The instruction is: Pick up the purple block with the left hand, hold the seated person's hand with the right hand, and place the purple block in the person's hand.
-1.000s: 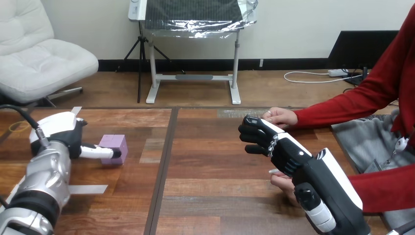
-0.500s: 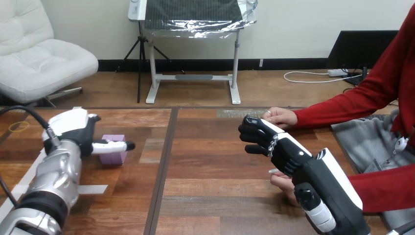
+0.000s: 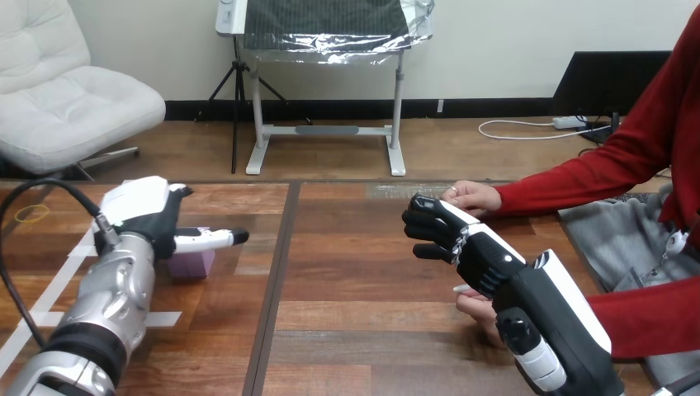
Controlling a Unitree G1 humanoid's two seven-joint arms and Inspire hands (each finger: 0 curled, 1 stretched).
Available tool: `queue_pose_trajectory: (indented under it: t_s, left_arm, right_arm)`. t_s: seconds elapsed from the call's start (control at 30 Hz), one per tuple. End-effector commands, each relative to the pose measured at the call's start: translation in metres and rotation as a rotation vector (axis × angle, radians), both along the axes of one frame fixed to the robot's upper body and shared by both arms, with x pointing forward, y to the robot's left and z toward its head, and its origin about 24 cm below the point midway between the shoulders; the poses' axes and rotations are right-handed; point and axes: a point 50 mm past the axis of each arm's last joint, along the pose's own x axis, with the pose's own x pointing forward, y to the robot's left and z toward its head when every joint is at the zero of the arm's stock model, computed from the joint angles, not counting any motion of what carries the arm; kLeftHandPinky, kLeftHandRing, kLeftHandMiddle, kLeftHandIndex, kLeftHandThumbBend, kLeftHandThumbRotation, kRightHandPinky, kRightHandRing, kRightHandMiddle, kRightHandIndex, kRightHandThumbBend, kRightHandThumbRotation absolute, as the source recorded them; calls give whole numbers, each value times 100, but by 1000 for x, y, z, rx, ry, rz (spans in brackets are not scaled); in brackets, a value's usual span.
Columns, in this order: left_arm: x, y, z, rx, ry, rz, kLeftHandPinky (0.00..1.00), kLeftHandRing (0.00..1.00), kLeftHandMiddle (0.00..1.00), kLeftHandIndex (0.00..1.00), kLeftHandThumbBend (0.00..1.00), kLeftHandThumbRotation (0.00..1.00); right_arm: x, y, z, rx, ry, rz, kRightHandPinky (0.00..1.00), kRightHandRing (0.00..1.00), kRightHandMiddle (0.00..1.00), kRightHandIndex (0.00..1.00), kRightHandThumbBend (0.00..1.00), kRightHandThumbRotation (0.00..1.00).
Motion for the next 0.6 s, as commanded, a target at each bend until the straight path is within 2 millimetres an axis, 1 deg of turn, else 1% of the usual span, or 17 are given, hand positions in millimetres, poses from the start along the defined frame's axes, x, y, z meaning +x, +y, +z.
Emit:
queue_pose_trajectory:
  t_s: [0.0,0.57]
  left_arm:
    - [17,-15,28,-3,-117,-57,91,92,94,90,82,80]
    - [18,-23,26,32,-99,-90,95,94,95,91,84,82]
  right_arm:
    - [6,4,16,22,-91,3,83,87,88,89,93,100]
    - [7,4,17,19,-92,-6,82,86,88,89,94,100]
